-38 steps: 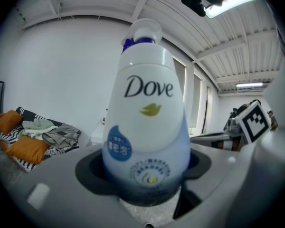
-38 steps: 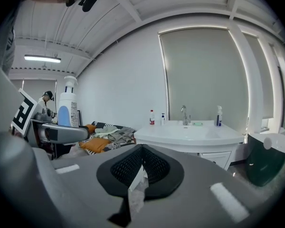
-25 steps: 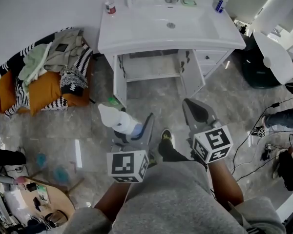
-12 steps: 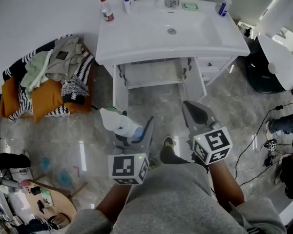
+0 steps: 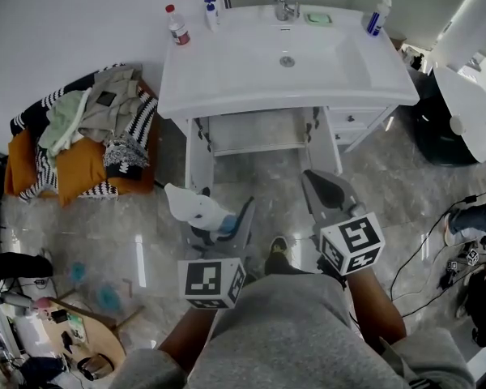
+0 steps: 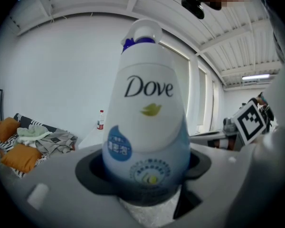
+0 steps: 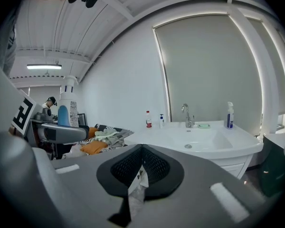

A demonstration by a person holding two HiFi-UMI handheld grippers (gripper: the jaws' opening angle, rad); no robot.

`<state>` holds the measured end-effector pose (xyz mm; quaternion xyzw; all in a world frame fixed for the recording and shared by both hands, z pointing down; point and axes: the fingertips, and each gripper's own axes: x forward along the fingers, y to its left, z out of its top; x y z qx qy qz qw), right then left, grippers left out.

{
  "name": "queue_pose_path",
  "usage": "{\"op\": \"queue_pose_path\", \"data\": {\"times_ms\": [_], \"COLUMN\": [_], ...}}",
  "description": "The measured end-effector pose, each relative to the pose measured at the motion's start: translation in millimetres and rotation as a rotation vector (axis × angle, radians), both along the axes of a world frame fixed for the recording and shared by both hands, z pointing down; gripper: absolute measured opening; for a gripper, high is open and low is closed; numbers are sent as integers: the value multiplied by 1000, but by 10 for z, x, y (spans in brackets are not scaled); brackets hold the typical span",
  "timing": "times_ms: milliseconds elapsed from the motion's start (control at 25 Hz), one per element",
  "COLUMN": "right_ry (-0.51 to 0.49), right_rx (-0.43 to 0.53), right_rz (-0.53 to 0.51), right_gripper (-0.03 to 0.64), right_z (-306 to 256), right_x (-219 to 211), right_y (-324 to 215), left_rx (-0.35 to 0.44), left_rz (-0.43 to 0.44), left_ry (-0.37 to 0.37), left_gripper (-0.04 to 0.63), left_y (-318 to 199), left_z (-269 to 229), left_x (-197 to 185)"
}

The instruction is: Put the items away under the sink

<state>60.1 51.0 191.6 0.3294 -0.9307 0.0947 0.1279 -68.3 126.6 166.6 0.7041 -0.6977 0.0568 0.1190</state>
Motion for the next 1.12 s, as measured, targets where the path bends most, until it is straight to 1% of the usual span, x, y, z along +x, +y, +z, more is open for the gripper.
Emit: {"op": "queue_pose_path", "data": {"times_ms": [400, 600, 1120], "right_ry": [-12, -18, -47], "right_rx": [-1, 12, 35], "right_rz": [-27, -11, -20], "right_gripper": [0, 0, 0], "right_z": [25, 1, -98], "right_x": [99, 197, 243], "right_y": [-220, -330, -426], "left_rx": [10, 12, 17], "left_rz": [-14, 1, -1], "left_ry": [-11, -24, -41], "left_gripper": [351, 353, 353], "left_y": [-263, -344, -411], "left_z": [-30, -62, -146], "left_x": [144, 230, 282]}}
